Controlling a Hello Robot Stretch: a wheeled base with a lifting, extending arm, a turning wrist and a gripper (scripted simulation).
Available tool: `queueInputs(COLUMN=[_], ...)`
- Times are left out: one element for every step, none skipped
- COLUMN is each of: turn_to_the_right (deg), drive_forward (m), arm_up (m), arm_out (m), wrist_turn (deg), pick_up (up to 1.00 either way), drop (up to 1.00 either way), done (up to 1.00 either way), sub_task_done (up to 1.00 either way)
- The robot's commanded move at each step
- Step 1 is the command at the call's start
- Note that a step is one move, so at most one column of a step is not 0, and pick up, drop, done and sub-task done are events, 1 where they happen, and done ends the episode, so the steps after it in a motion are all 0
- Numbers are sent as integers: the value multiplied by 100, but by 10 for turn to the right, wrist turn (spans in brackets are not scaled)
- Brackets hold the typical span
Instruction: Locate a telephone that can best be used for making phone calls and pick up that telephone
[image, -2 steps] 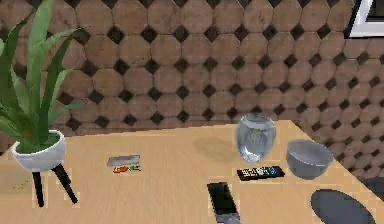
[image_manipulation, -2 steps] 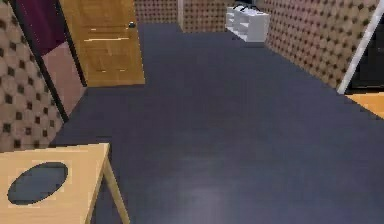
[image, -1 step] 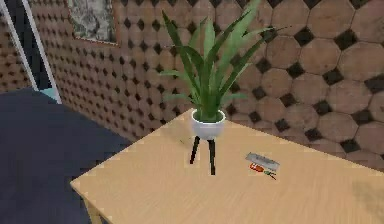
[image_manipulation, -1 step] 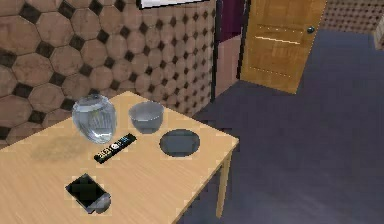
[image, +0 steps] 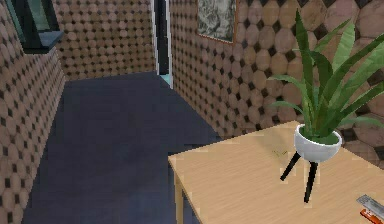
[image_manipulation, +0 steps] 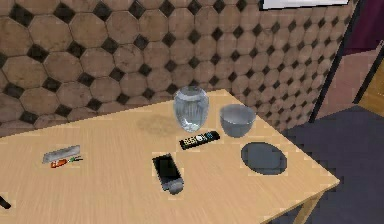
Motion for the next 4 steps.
queueInputs(turn_to_the_right=[0,0,0,0], drive_forward=[0,0,0,0], arm_up=[50,32,0,0], arm_out=[0,0,20,0], wrist_turn=[0,0,0,450], pick_up=[0,0,0,0], drop=[0,0,0,0], done=[0,0,0,0], sub_task_done=[0,0,0,0])
